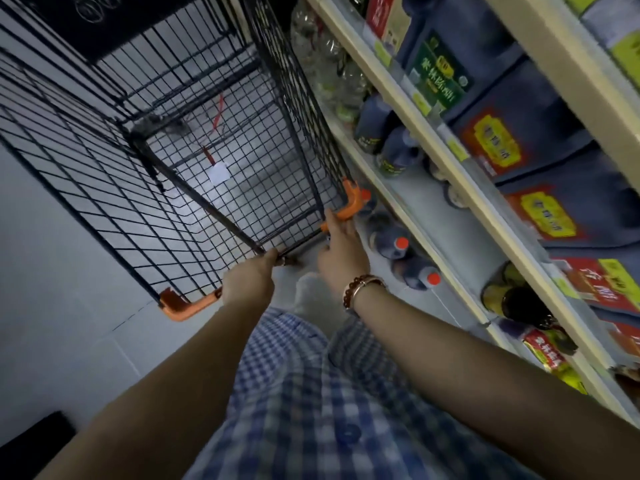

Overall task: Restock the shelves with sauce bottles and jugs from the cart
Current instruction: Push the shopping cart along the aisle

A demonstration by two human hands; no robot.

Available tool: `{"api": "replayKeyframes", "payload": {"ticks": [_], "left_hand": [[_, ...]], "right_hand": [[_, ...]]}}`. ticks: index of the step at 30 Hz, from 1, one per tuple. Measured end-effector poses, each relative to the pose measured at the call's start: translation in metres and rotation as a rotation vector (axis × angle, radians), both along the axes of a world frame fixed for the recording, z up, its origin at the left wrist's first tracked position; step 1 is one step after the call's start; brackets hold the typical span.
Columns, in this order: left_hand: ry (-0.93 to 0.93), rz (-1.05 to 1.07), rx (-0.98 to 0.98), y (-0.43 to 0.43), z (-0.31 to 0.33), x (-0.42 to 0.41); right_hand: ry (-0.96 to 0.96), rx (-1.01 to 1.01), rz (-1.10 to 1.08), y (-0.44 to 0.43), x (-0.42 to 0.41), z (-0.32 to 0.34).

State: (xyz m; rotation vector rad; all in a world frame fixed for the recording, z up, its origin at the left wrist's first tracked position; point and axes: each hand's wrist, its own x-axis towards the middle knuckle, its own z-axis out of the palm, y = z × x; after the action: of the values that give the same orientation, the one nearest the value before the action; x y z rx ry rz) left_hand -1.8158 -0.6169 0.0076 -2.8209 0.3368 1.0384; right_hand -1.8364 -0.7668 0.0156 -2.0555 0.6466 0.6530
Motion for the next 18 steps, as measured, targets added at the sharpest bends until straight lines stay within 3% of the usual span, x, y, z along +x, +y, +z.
{"api": "replayKeyframes", "payload": {"ticks": [11,18], "left_hand": [[-0.112,0.108,-0.011,-0.003,-0.016,0.027],[-0.121,0.142,-0.044,0.002,-0.014,0.089]], "right_hand": [[-0.009,0.020,0.058,-0.009,0.048,-0.012],[-0.053,-0.039,0.160,-0.009,0.110,-0.017]]}}
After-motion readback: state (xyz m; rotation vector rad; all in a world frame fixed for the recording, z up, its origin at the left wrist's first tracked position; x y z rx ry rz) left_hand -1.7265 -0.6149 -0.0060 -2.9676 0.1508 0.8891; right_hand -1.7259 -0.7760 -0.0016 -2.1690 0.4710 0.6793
